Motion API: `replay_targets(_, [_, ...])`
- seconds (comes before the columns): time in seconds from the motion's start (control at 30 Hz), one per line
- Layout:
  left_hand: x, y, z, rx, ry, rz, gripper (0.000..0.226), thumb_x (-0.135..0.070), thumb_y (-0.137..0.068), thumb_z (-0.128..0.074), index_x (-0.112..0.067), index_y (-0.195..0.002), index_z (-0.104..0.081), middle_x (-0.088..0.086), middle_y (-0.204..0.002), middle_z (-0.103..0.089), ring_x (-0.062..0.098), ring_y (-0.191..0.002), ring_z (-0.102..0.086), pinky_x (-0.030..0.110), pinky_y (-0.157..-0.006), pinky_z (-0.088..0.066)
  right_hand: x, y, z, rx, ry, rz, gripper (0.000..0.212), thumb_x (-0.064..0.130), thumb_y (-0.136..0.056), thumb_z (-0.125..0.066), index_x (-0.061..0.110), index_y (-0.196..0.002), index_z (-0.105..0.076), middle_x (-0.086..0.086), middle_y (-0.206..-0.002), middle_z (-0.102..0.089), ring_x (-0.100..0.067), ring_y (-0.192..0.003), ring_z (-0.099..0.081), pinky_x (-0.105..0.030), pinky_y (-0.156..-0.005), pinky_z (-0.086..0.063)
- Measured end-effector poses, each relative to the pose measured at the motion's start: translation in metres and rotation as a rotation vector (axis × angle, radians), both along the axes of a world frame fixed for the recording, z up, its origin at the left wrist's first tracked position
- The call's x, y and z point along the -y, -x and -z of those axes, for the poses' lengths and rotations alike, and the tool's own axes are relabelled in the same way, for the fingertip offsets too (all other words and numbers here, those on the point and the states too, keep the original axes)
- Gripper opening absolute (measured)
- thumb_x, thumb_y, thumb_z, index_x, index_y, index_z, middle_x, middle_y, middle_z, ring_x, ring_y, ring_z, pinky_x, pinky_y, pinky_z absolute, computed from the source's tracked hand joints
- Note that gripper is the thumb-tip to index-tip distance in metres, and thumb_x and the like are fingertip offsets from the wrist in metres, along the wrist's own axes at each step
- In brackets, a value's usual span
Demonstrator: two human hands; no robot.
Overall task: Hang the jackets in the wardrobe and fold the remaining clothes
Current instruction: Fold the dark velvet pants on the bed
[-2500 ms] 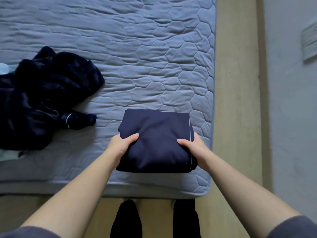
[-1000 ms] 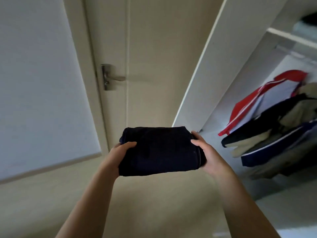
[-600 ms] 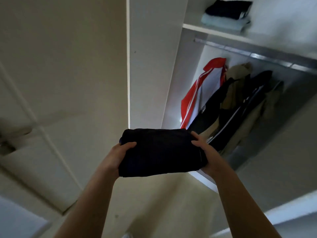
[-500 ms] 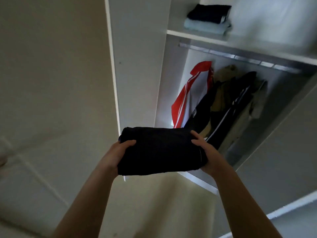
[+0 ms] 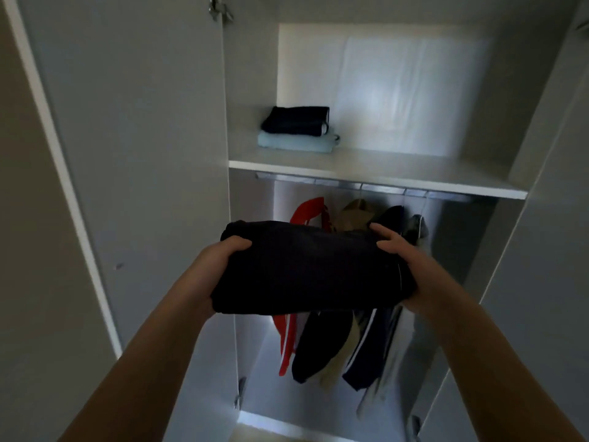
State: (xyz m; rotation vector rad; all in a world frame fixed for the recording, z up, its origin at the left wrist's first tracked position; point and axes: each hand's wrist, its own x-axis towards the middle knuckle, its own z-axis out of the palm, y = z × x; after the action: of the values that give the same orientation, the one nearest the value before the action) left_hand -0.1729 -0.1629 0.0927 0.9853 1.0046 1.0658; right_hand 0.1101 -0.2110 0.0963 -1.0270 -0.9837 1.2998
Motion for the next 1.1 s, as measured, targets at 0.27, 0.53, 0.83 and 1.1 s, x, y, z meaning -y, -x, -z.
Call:
replay_targets(0.27, [-0.142, -0.061, -0.125, 0.075, -0.209, 0.041, 0.022, -0.028, -0.083, -0.062, -0.009, -0.092, -0.068, 0.011, -0.076, -0.074, 0.024, -0.062, -0.071, 0.029, -0.048, -0.055, -0.125, -0.059, -0.133, 0.064, -0.206, 0.091, 0.029, 0.02, -0.089, -0.057, 0.029, -0.114, -0.067, 0.003, -0.1, -0.072, -0.015, -0.077, -0.072, -0.026, -0.058, -0.056])
replay_targets(0.53, [-0.306, -0.122, -0.203, 0.058, -0.283, 0.03, 0.018, -0.021, -0.086, -0.054, -0.007, -0.089, -0.065, 0.012, -0.068, -0.071, 0.024, -0.054, -0.068, 0.028, -0.046, -0.054, -0.291, -0.108, -0.218, 0.203, -0.262, 0.124, 0.039, 0.023, -0.089, -0.057, 0.031, -0.128, -0.057, 0.003, -0.119, -0.062, -0.017, -0.094, -0.065, -0.031, -0.067, -0.053])
replay_targets(0.83, [-0.511, -0.155, -0.251, -0.101, -0.303, 0.054, 0.015, -0.017, -0.085, -0.055, -0.005, -0.086, -0.063, 0.012, -0.063, -0.07, 0.024, -0.051, -0.067, 0.026, -0.044, -0.053, -0.481, -0.131, -0.255, 0.305, -0.22, 0.131, 0.032, 0.017, -0.09, -0.052, 0.028, -0.119, -0.062, -0.005, -0.106, -0.063, -0.021, -0.074, -0.064, -0.03, -0.056, -0.055])
replay_targets(1.1, [-0.696, -0.17, -0.294, -0.47, -0.573, -0.189, 0.015, -0.003, -0.095, -0.049, -0.002, -0.108, -0.056, 0.016, -0.106, -0.06, 0.028, -0.105, -0.055, 0.034, -0.083, -0.041, -0.662, -0.118, -0.253, 0.237, -0.349, 0.273, 0.027, 0.013, -0.09, -0.048, 0.025, -0.104, -0.067, -0.01, -0.117, -0.065, -0.031, -0.109, -0.061, -0.046, -0.091, -0.051])
